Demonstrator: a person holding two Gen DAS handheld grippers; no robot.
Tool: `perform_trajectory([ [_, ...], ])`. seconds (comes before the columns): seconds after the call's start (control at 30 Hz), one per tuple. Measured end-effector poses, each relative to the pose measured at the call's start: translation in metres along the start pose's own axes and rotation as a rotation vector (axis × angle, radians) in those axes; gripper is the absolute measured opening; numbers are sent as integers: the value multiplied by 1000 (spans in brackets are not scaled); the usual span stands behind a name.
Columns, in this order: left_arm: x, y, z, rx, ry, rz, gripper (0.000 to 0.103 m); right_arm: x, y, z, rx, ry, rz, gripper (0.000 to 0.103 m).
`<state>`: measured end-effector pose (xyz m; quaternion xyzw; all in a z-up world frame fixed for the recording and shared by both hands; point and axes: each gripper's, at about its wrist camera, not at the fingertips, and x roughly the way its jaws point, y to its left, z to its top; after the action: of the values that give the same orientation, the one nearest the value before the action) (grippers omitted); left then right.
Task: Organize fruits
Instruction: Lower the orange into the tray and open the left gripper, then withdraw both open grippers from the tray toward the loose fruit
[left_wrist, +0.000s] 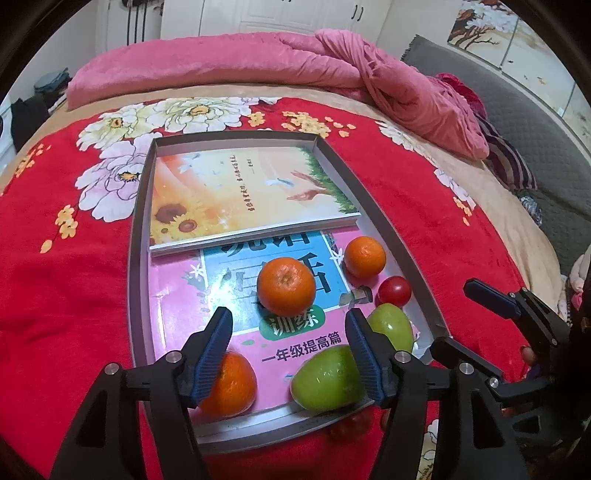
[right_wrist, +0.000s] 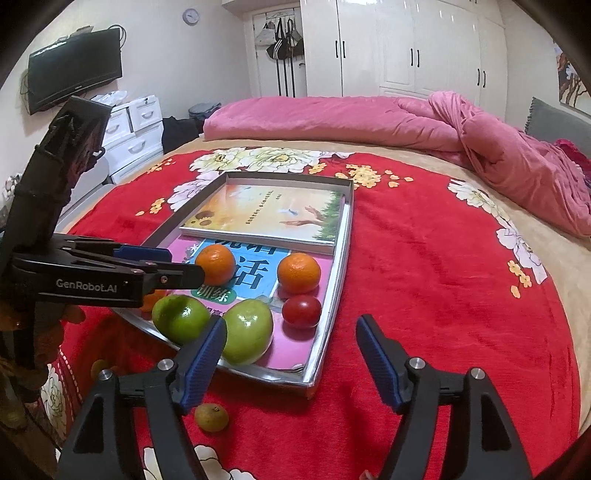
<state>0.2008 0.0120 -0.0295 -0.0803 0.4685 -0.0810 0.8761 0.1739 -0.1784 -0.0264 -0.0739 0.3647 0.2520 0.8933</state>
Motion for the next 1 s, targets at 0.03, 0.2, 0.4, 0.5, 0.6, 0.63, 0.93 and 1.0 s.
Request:
perform_trajectory([
  [0.03, -2, 0, 0, -1, -1, 0, 66, 0, 0, 0, 1, -1, -1, 73],
  [0.2, -10, 0, -1, -4, -13, -1, 71, -3, -1, 1, 7, -12, -5, 79],
  [0.4, -18, 0, -2, -12, -22, 4, 75, -4, -2, 2, 11, -17, -7, 80],
  [0.5, -21, 0, -4, -14, -26, 9, 76, -5, -4, 3, 19, -22, -5, 83],
  [0.6, -25, 1, -5, -14, -28, 10, 76, -7, -5, 3, 27, -30, -11, 87],
  [0.63, -26, 1, -5, -14, -29, 12, 76, -7, -6, 3, 31, -31, -12, 88],
  [0.93, -37, 3, -5, -23, -47, 7, 76, -12, -10, 5, 50, -50, -17, 89],
  [1.0, -40, 4, -5, -26, -53, 4, 76, -12, -11, 6, 54, -56, -18, 89],
])
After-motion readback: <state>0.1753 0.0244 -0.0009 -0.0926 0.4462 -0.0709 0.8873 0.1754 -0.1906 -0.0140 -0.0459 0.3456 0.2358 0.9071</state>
